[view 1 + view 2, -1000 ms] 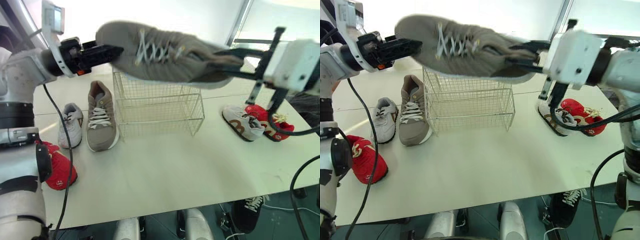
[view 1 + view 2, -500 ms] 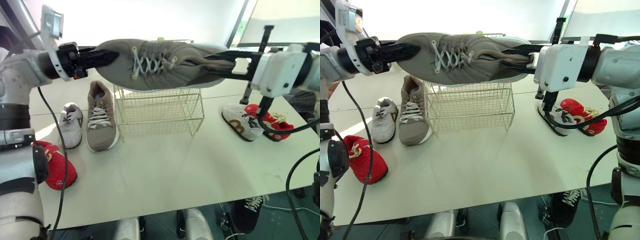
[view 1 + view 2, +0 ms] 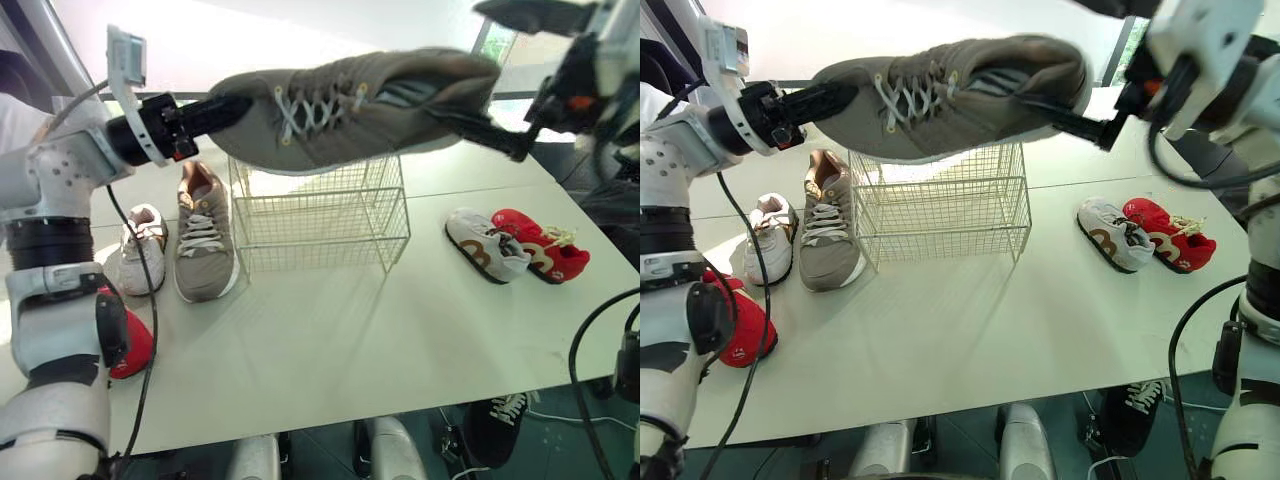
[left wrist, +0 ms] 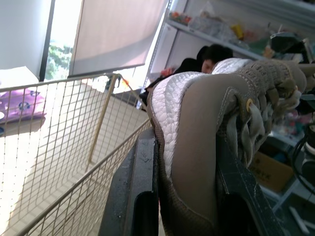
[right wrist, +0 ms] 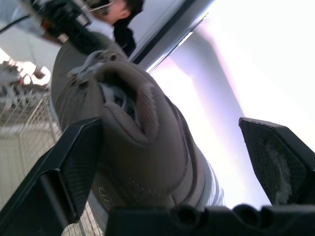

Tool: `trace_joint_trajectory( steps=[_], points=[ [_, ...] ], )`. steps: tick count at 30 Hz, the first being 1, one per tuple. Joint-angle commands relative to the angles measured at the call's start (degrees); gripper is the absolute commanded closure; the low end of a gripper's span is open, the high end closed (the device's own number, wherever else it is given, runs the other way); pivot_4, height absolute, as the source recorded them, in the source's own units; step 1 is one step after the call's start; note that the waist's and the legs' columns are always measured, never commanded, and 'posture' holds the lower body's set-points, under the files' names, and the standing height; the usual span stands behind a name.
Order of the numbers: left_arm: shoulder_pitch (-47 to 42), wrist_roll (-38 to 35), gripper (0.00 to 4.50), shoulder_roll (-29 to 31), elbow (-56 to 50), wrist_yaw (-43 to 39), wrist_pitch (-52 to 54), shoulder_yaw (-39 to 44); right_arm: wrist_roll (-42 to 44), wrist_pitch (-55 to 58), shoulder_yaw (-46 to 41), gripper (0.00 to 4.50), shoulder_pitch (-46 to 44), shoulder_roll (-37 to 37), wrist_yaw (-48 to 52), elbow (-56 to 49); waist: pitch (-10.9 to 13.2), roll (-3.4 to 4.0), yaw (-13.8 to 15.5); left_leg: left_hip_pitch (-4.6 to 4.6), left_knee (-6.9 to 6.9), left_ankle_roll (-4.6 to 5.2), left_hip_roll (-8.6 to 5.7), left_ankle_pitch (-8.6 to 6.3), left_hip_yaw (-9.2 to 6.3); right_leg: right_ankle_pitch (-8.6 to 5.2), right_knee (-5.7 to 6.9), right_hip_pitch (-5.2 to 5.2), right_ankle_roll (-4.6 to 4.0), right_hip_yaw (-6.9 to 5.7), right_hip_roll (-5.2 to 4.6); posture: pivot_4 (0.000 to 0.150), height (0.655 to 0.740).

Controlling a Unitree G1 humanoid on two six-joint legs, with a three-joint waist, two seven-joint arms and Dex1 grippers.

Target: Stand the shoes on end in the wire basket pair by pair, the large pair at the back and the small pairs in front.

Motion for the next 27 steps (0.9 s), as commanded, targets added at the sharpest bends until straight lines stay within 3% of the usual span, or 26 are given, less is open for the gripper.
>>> trace_joint_trajectory(
  steps=[1,6,11,17,27],
  points=[
    [0.8,-5.8,3.98,-0.9,-5.1,4.3,1.5,6.9,12.4,14.4,-14.3,0.05,3.2,2.7,-10.7,2.0,0.0,-0.05,0.0,0.03,-0.03,0.0,0.0,0.0,-0.02,0.01,0.0,0.05,0.01,0.0,0.0,0.15,0.74],
    [1.2,-10.3,3.98,-3.7,-8.1,10.3,2.8,10.7,27.3,25.1,-22.8,0.05,9.8,8.8,-19.9,1.3,0.0,-0.05,-0.1,0.1,-0.02,0.0,0.0,0.01,-0.03,0.02,0.05,0.12,0.02,0.0,0.0,0.15,0.74],
    [1.7,-13.6,3.98,-5.9,-10.2,13.4,3.4,11.7,36.7,26.5,-18.7,0.05,13.1,17.9,-25.7,-2.3,0.0,-0.04,-0.2,0.16,-0.02,0.0,0.0,0.01,-0.07,0.02,0.16,0.14,0.04,0.0,0.02,0.15,0.74],
    [2.6,-16.5,3.98,-7.3,-11.8,16.0,4.0,11.4,35.6,21.0,-10.5,0.05,7.6,25.9,-27.5,-0.8,0.0,-0.03,-0.3,0.15,-0.02,0.0,0.0,0.01,-0.06,0.02,0.21,0.08,0.05,0.0,0.02,0.15,0.74],
    [6.2,-18.5,3.98,-8.8,-15.0,20.6,4.0,11.0,36.6,14.8,-7.9,0.05,0.3,28.8,-27.1,3.8,0.0,-0.03,-0.2,0.14,0.0,-0.01,0.0,0.01,-0.08,0.02,0.19,0.13,0.05,0.0,0.02,0.15,0.74]
  ],
)
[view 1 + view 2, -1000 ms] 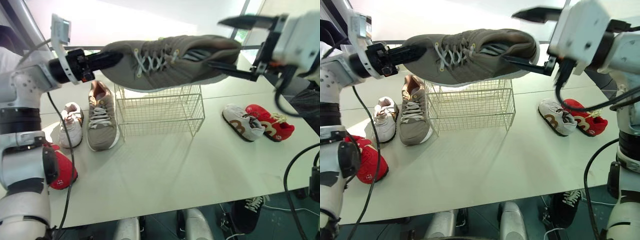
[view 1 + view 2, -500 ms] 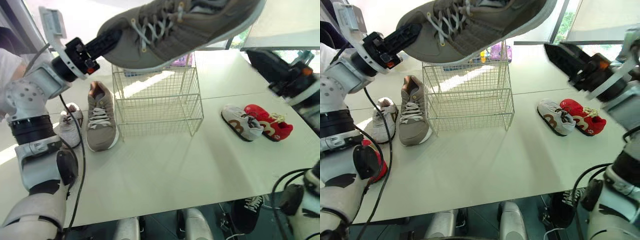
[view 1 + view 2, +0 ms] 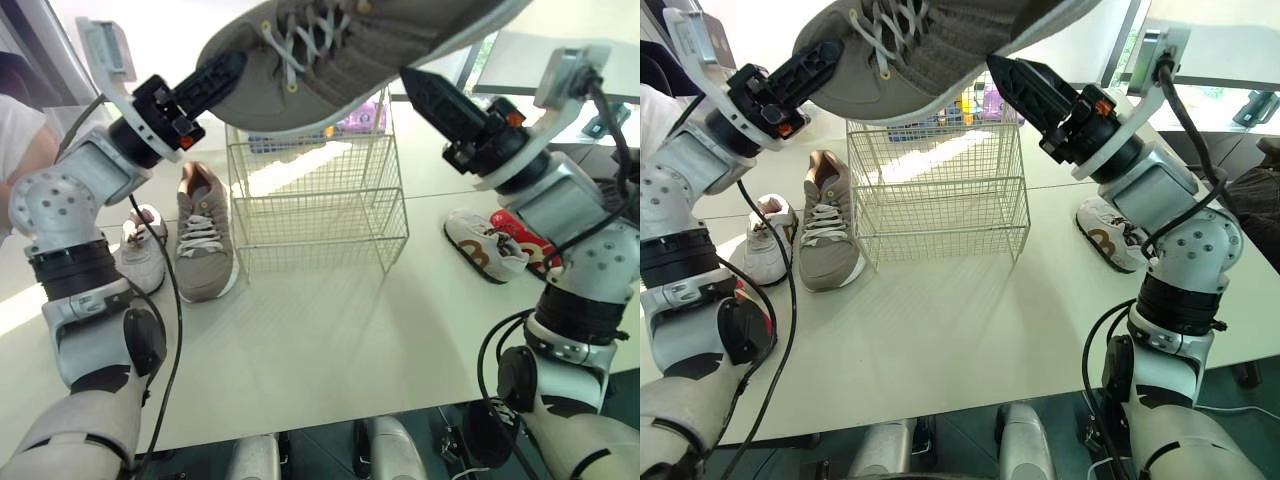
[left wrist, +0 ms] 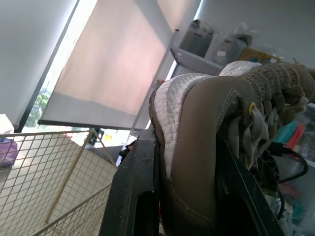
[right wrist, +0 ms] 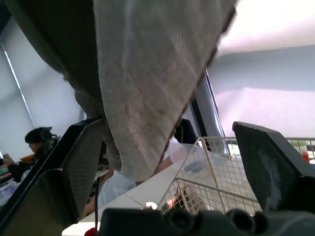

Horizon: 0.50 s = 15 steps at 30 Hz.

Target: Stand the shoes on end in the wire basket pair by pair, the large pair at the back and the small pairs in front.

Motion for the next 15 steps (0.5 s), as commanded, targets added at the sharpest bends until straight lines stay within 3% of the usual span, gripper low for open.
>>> trace_joint_trajectory(
  steps=[1,15],
  points=[
    [0.7,-2.3,3.98,-0.4,-3.4,1.2,-0.1,0.0,1.0,-3.5,-0.7,0.05,-4.1,0.5,0.2,-0.2,0.0,0.0,-0.1,-0.01,0.0,0.0,0.0,0.0,0.0,0.0,0.01,-0.02,0.0,0.0,0.0,0.15,0.74],
    [6.4,-2.9,3.98,0.3,-8.6,4.5,-0.1,-3.7,5.9,-6.3,-3.6,0.05,-10.3,1.4,-1.5,4.5,0.0,0.01,-0.1,-0.01,-0.02,0.0,0.0,0.0,0.01,0.0,0.01,-0.04,0.0,0.0,0.01,0.15,0.74]
  ],
)
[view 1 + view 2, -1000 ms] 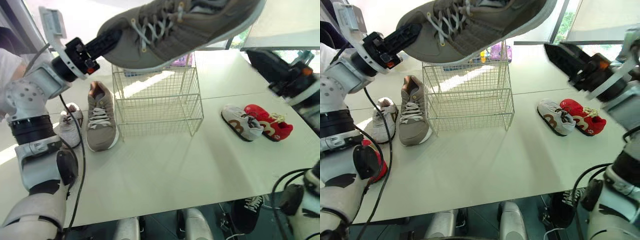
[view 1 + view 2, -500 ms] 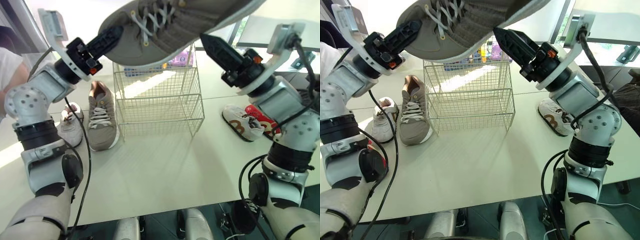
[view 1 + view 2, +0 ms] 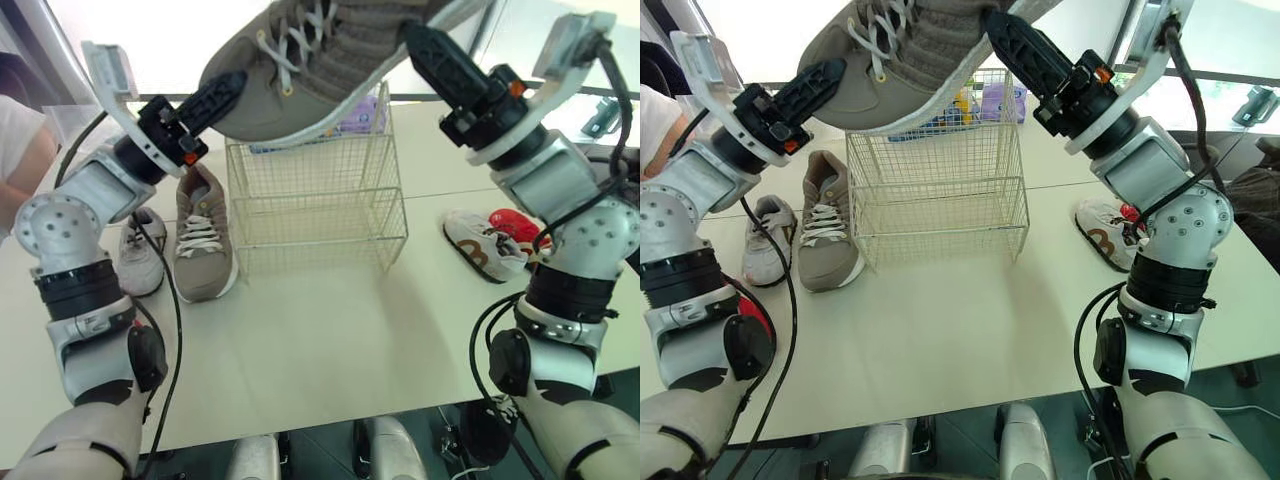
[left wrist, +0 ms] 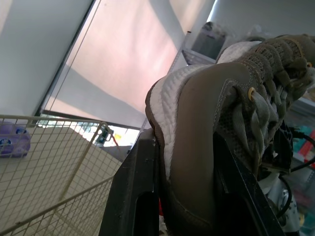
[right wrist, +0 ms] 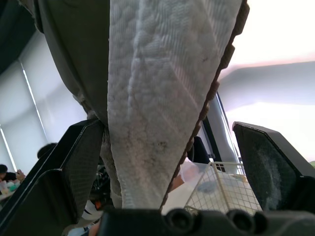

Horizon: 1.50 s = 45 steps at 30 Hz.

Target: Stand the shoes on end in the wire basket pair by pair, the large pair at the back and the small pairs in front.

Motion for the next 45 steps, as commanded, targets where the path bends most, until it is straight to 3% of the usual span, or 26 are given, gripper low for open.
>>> trace_joint_trajectory(
  steps=[1,8,11,13,16,24,29,32,38,45],
  points=[
    [1.0,0.4,3.98,1.0,-3.0,-0.6,0.8,-3.1,3.5,-4.0,-4.2,0.05,-4.9,-0.3,-0.7,-1.0,0.0,0.0,0.0,-0.01,0.0,0.0,0.0,0.0,0.0,0.0,0.0,0.0,0.0,0.0,0.0,0.15,0.74],
    [1.4,-0.3,3.98,0.4,-3.9,0.0,0.4,-4.1,0.3,-3.7,-0.5,0.05,-4.4,0.3,0.1,-1.5,0.0,0.0,0.0,-0.01,0.0,0.0,0.0,0.0,0.0,0.0,-0.01,0.0,0.0,0.0,0.0,0.15,0.74],
    [1.5,-0.8,3.98,0.2,-4.7,0.2,0.5,-4.5,-2.3,-3.4,1.9,0.86,-3.8,0.4,0.6,-2.1,0.0,0.0,0.0,0.0,0.0,0.0,0.0,0.0,0.0,0.0,-0.01,0.0,0.0,0.0,0.0,0.15,0.74],
    [1.6,-0.9,3.98,0.1,-5.1,0.5,0.4,-4.6,-3.3,-3.5,2.5,1.89,-3.7,0.2,1.1,-2.2,0.0,0.0,0.0,-0.01,0.0,0.0,0.0,0.0,0.0,0.0,-0.01,0.0,0.0,0.0,0.0,0.15,0.74],
    [2.0,-1.0,3.98,-0.1,-5.8,0.9,0.3,-4.6,-4.2,-3.5,2.9,2.9,-3.9,-0.1,1.6,-2.2,0.0,0.0,0.1,-0.01,0.0,0.0,0.0,0.0,0.0,0.0,-0.02,0.01,0.0,0.0,0.0,0.15,0.74],
    [2.9,0.3,3.98,2.9,-8.3,-0.6,0.6,-5.8,-7.7,-2.1,4.0,2.97,-7.3,-4.9,6.5,1.5,0.0,0.02,-0.1,-0.02,0.0,0.0,0.0,-0.01,0.0,0.0,-0.03,-0.02,-0.01,0.0,0.0,0.15,0.74],
    [2.6,-1.0,1.73,7.1,-8.5,-3.7,1.8,-5.7,-13.6,-3.6,6.4,2.97,-13.8,-11.9,18.4,12.8,0.0,0.04,0.0,-0.03,-0.05,-0.01,0.0,-0.01,0.01,-0.01,-0.11,-0.03,-0.02,0.0,0.0,0.15,0.74],
    [3.3,0.4,0.03,10.5,-8.4,-6.5,0.8,-5.7,-21.1,-8.6,10.3,2.97,-19.6,-15.9,28.4,22.8,0.0,0.04,-0.2,-0.04,-0.09,-0.02,0.0,-0.02,0.04,-0.06,-0.21,-0.04,-0.13,0.0,0.0,0.15,0.74],
    [6.4,1.5,0.03,15.7,-8.7,-9.9,-0.7,-4.6,-37.8,-26.8,17.2,2.97,-34.7,-18.3,45.8,48.8,0.1,0.09,-0.3,-0.06,-0.25,-0.03,0.0,-0.02,0.14,-0.08,-0.28,-0.17,-0.16,0.01,0.0,0.15,0.74],
    [8.6,1.3,0.03,15.4,-11.4,-8.6,-2.2,-3.9,-49.4,-43.0,18.5,2.97,-45.5,-16.0,52.6,68.3,0.1,0.15,-0.4,-0.07,-0.34,-0.07,0.0,0.0,0.18,0.0,-0.28,-0.23,-0.02,0.01,0.0,0.15,0.74]
  ],
)
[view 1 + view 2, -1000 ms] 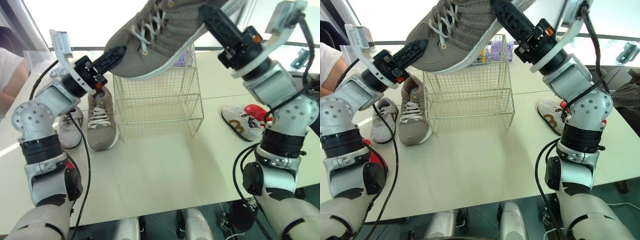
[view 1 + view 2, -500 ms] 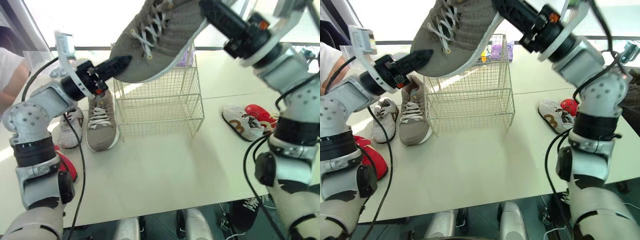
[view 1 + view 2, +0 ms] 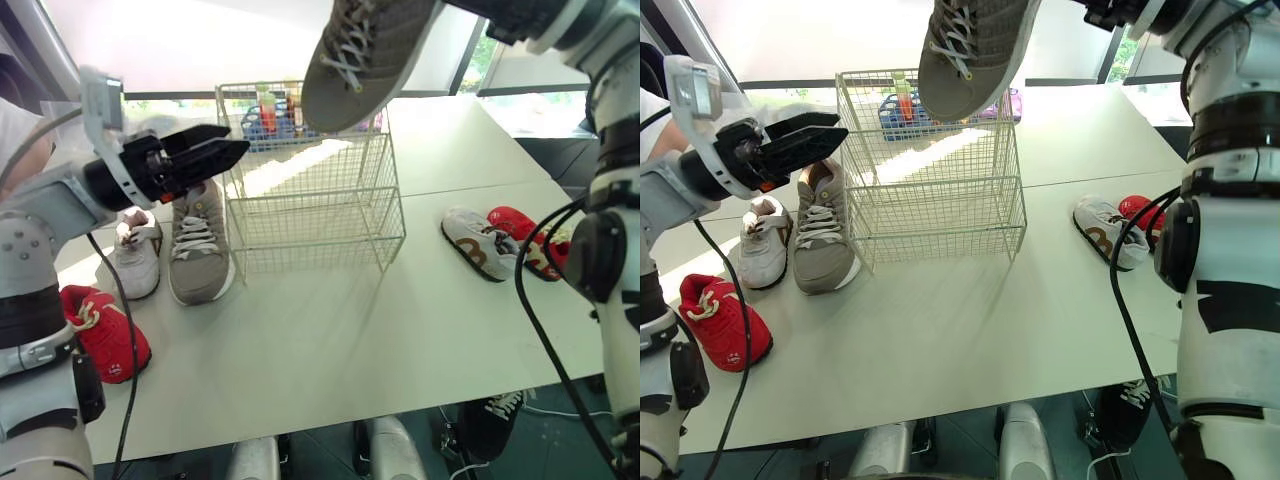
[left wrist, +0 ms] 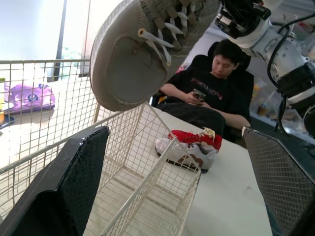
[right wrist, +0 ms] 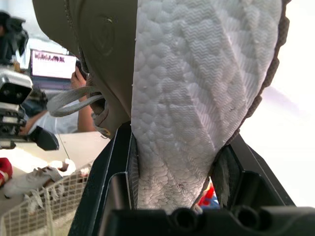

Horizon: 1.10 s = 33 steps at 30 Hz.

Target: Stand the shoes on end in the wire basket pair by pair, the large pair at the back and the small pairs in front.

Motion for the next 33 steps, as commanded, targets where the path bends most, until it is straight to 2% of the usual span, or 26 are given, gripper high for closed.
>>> trace_joint_trajectory(
  steps=[1,14,25,31,33],
  points=[
    [0.2,-0.5,0.03,0.1,-3.0,0.8,-1.9,2.0,-4.0,-7.9,-1.2,2.97,-5.2,0.6,1.5,5.0,0.0,0.0,0.0,0.0,0.0,0.0,0.0,0.0,0.0,0.0,-0.01,0.01,0.0,0.0,0.0,0.15,0.74],
    [2.1,-2.0,0.03,-0.7,-6.5,4.4,-2.5,3.1,-16.6,-19.9,0.4,2.97,-3.7,4.9,5.9,12.5,0.0,0.01,0.1,0.03,-0.04,-0.29,0.0,0.17,0.0,0.01,0.02,0.03,0.01,0.0,0.0,0.15,0.74],
    [2.4,-3.1,0.03,-0.6,-8.7,6.9,-2.5,2.9,-24.3,-23.0,1.4,2.97,0.6,7.9,-2.7,15.7,0.0,-0.02,0.0,0.18,-0.03,-0.31,0.0,0.19,-0.02,0.01,0.08,0.18,0.0,0.0,0.0,0.15,0.74],
    [2.1,-2.9,0.0,-0.8,-8.9,7.1,-2.7,2.4,-24.8,-23.7,0.3,0.09,1.9,8.3,-4.4,15.5,0.0,-0.01,0.0,0.83,-0.09,-0.41,0.0,0.05,-0.05,-0.04,0.03,0.81,-0.08,0.0,0.01,0.15,0.74],
    [2.0,-2.7,0.0,-0.9,-8.8,6.9,-2.8,2.1,-24.3,-23.0,-0.6,0.02,1.8,8.2,-2.9,15.4,0.0,-0.01,0.0,0.88,-0.22,-0.41,-0.01,0.06,-0.04,-0.07,-0.01,0.84,-0.14,0.0,0.0,0.15,0.74]
  ],
)
